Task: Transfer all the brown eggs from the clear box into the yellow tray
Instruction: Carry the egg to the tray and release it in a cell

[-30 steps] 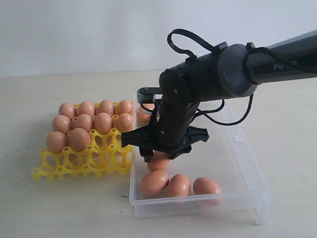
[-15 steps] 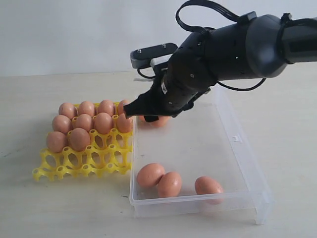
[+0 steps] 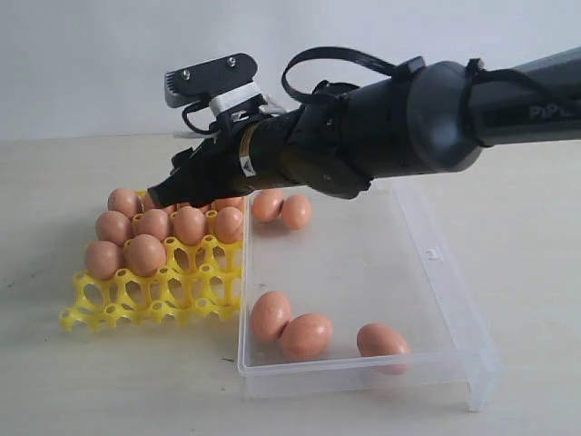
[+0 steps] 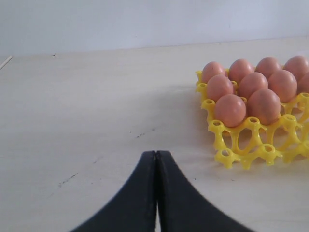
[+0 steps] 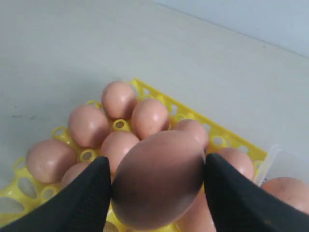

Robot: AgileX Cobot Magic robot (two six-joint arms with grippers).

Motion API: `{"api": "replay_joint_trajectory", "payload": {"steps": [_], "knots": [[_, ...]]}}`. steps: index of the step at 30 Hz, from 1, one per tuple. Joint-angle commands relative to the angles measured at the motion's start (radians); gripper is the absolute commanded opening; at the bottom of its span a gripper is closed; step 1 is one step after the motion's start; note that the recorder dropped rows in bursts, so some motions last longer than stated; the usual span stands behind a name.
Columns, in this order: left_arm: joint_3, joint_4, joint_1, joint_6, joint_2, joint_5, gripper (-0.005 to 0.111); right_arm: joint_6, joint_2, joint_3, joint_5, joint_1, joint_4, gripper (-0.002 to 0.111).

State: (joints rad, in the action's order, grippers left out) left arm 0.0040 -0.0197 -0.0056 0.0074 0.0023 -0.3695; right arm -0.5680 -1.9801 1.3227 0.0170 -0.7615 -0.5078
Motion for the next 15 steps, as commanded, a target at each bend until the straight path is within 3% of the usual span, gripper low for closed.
{"api": "replay_joint_trajectory", "payload": {"steps": [1, 15], "knots": [[-0.004, 0.004, -0.005, 0.0, -0.002, 0.009, 0.0, 0.013, -0.061, -0.001, -0.061, -0.017, -0.098, 0.0], [-0.004, 0.004, -0.005, 0.0, -0.002, 0.009, 0.0, 0.09, -0.133, -0.001, -0.088, -0.041, -0.172, 0.004]]}}
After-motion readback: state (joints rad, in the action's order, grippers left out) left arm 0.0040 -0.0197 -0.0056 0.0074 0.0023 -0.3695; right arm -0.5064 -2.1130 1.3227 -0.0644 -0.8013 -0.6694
